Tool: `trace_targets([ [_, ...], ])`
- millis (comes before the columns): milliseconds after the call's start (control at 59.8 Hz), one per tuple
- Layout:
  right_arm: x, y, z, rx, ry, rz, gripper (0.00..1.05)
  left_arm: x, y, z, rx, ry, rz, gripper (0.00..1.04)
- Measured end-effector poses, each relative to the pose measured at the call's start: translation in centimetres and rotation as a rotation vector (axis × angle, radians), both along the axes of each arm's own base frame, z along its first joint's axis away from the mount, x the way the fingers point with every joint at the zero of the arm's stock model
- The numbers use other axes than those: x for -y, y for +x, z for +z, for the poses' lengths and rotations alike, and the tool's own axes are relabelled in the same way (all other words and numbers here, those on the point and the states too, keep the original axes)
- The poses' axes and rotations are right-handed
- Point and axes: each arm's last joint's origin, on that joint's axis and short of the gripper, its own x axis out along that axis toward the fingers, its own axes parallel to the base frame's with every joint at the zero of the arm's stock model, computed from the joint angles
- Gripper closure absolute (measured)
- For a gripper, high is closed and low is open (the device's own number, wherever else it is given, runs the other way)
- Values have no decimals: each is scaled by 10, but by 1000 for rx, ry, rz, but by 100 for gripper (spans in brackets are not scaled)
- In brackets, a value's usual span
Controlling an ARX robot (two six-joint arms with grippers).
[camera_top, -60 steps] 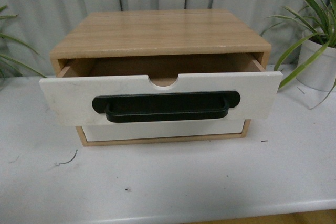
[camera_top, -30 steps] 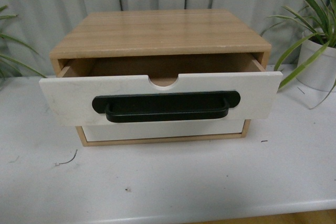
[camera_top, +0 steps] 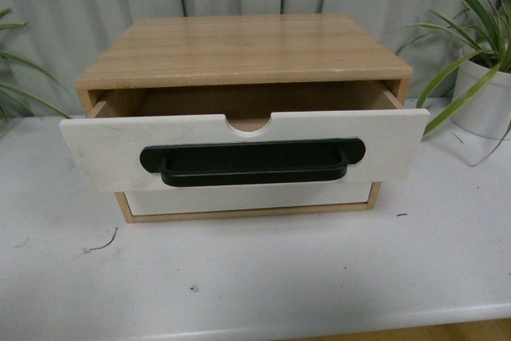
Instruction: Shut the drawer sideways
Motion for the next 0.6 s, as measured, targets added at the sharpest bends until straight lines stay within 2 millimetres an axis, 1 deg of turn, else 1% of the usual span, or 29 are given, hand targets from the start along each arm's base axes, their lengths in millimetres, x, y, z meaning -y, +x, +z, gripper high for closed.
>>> trace_targets([
  [384,0,0,0,0,0,0,6,0,0,0,0,0,0,7],
  [468,0,0,0,-3,5,-4,6,3,-2,15,168,-14,-118,7],
  [518,-3,3,0,-20,79,-40,6,8,-1,13,137,-11,-216,7],
  [602,-5,9,8,-59,98,-15,6,14,3,12,109,21,-318,7],
])
